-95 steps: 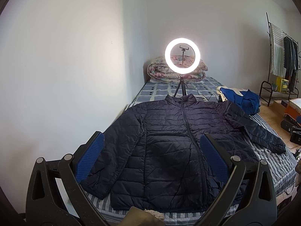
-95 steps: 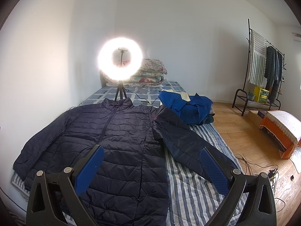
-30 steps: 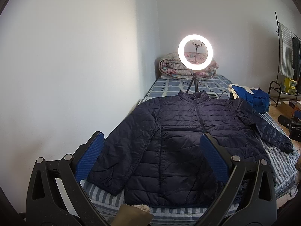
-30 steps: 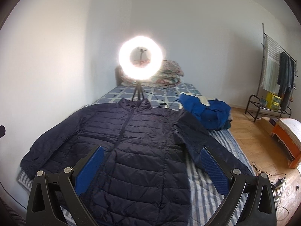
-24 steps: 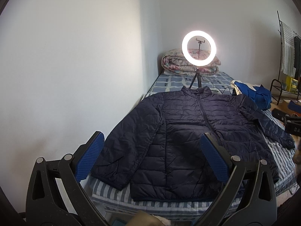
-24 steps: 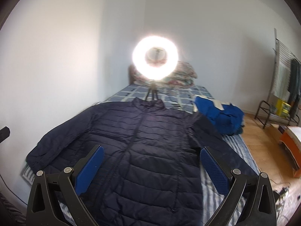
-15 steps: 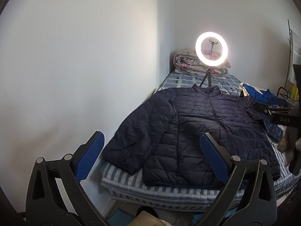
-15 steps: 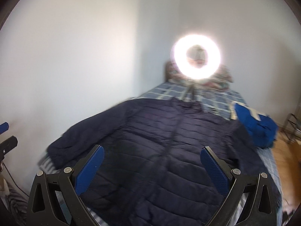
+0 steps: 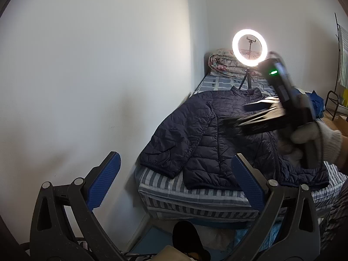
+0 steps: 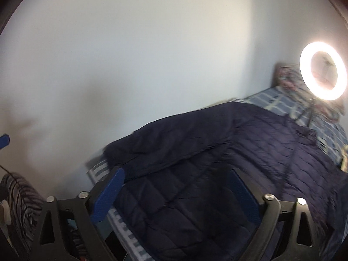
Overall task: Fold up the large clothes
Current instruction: 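Reach the right gripper to the jacket sleeve cuff and grasp it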
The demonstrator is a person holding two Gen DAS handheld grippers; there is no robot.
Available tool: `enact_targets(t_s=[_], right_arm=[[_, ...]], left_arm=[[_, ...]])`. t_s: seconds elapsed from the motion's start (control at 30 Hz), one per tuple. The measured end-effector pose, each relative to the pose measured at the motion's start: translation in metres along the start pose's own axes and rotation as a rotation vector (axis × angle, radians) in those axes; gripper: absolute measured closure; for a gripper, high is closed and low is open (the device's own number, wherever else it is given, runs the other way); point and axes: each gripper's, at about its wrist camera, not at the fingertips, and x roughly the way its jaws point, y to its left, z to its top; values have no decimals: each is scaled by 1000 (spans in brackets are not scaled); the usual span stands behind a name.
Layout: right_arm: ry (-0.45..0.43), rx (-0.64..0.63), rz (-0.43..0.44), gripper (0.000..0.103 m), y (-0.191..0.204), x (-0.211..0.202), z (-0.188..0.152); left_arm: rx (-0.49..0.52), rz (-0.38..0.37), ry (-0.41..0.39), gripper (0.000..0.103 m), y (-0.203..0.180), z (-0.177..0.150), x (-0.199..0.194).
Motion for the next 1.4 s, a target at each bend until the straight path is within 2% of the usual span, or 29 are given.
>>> enact_targets(t_s=[0.2, 0.27, 0.37, 0.43, 0.53, 0.73, 0.9, 1.0, 1.13, 1.2, 1.4], right_arm=[[160, -118, 152, 35, 53, 78, 7], [203, -144, 180, 40, 69, 101, 8], [257, -195, 210, 43, 92, 134, 6], [291, -221, 232, 50, 105, 153, 3], [320, -230, 238, 56, 116, 172, 0], [363, -232, 242, 57, 129, 204, -6], [404, -261, 201, 57, 140, 228, -17], [408, -271, 189, 59, 146, 238, -23], [400, -240, 199, 93, 148, 247, -21], [388, -179, 228, 96, 138, 244, -19], [293, 20, 289, 97, 93, 230, -7]], left_arm=[[3, 30, 14, 0, 7, -7, -3], [-11, 36, 25, 0, 12, -9, -2], [-35, 44, 36, 0, 20, -13, 0], [-45, 50, 40, 0, 24, -15, 2], [-50, 57, 43, 0, 29, -17, 2], [-52, 58, 45, 0, 35, -19, 7], [-55, 52, 40, 0, 38, -19, 13], [-53, 50, 35, 0, 38, -16, 15], [-45, 48, 30, 0, 36, -10, 21], [-39, 39, 22, 0, 34, -5, 24], [-26, -14, -12, 0, 20, 18, 34]])
